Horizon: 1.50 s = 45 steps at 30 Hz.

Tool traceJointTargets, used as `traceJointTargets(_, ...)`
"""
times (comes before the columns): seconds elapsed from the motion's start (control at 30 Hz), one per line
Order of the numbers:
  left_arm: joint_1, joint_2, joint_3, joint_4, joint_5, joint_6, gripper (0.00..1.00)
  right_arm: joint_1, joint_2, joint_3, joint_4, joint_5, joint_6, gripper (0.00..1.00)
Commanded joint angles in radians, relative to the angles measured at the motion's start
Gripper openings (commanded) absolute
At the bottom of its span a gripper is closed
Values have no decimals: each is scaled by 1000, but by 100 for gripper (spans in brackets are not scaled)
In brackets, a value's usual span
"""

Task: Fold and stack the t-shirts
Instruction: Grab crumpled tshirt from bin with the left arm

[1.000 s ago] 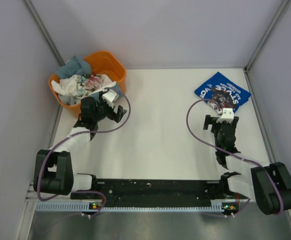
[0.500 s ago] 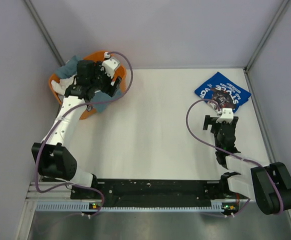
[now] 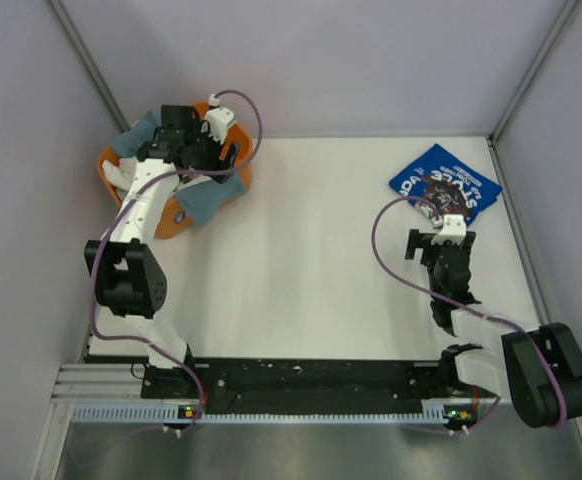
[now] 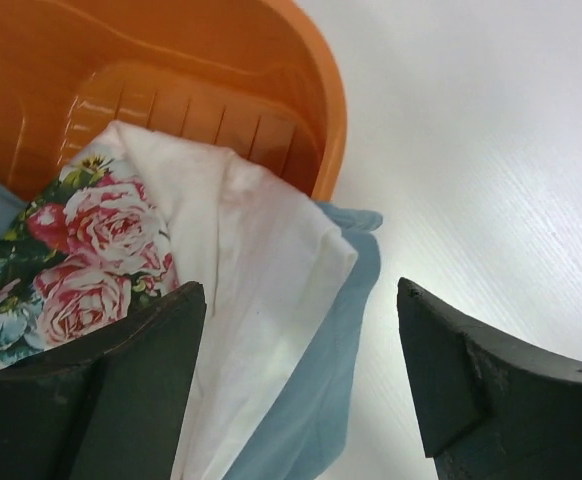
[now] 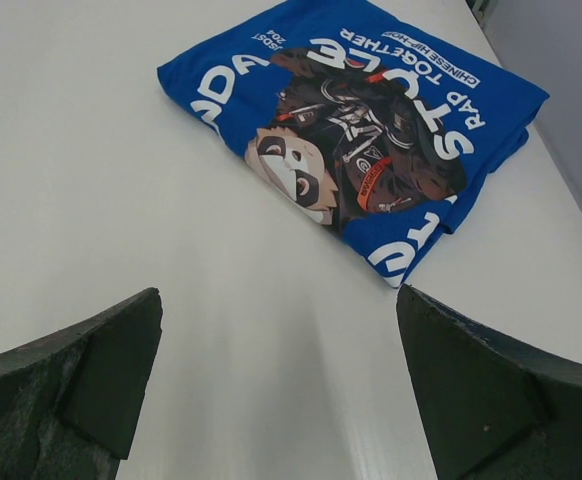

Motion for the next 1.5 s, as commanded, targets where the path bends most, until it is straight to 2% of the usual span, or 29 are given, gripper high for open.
traceJointTargets(0.0, -6, -2, 17, 43, 98, -24, 81, -4, 10, 44, 19, -11, 14, 98)
traceJointTargets(0.3, -18, 104, 106, 22, 18, -15, 65, -6, 13, 48, 14, -9, 15, 98)
traceJointTargets(0.43, -19, 106, 114, 37, 11, -23, 53, -6, 13, 50, 13, -3, 17, 98)
traceJointTargets(0.73, -19, 112, 128, 58, 0, -34, 50, -4, 20, 54, 8, -6, 17, 98)
traceJointTargets(0.9, -19, 126, 145, 40, 1, -27, 30, -4, 21, 57, 5, -5, 17, 98)
traceJointTargets(1.03, -19, 120, 148, 31, -11, -23, 0, -4, 21, 59, 3, -6, 15, 98)
traceJointTargets(1.2, -15, 68, 197, 91, -158, -3, 0, -6, 23, 59, 3, -5, 15, 98)
traceJointTargets(1.37, 5, -41, 358, 215, -405, 72, 0, -4, 20, 57, 5, -8, 17, 98)
traceJointTargets(1.47, 7, -147, 443, 319, -447, 120, 0, -4, 21, 57, 6, -21, 11, 98)
